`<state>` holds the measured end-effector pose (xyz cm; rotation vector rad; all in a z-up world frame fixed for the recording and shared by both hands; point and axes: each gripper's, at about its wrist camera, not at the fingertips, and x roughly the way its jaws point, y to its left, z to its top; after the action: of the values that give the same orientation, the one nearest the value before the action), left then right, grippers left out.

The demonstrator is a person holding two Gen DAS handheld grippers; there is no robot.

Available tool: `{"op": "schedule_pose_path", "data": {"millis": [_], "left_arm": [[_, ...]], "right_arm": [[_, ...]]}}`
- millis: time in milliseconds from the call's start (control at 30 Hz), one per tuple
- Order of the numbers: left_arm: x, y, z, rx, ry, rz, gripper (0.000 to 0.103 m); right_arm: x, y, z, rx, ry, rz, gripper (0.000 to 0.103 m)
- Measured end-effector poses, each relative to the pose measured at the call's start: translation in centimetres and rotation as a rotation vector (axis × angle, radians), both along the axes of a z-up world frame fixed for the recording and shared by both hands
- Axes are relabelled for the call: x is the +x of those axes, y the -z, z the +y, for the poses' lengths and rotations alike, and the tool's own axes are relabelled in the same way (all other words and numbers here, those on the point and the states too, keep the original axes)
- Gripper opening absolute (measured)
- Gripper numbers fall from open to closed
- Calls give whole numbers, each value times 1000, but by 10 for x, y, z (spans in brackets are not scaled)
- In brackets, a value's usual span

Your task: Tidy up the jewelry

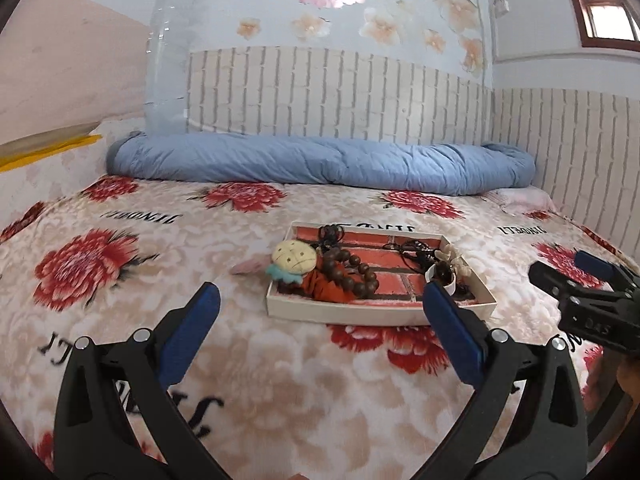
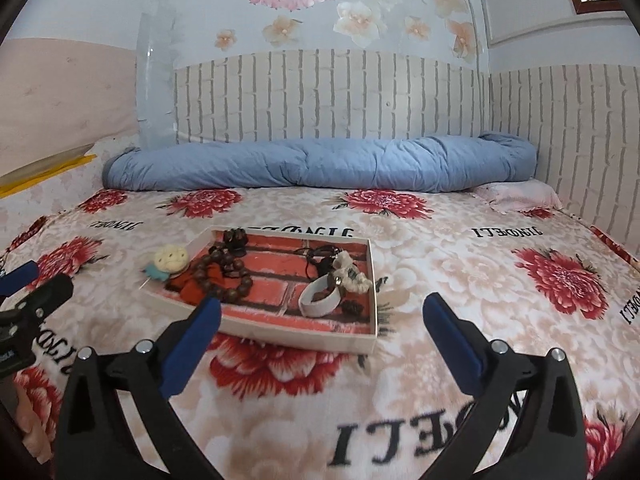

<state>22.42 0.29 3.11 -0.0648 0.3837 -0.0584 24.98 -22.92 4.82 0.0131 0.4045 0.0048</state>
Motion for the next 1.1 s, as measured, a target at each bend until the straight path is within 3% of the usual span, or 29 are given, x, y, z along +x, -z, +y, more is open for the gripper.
{"op": "schedule_pose_path", "data": {"millis": [133,433,533,1100], "left_arm": [[-26,6,0,-4,-9,-14,98],[-64,26,-12,80,-29,-47,98],[-68,33,-14,107,-47,-53,98],[-65,49,-11,96,-62,-21,98]], "right_arm": [[-24,7,5,-8,-4,-5,99],[-66,26,-5,16,29,-75,99],[-69,31,-7,16,28,-69,99],[-77,55,-11,26,21,-64,99]]}}
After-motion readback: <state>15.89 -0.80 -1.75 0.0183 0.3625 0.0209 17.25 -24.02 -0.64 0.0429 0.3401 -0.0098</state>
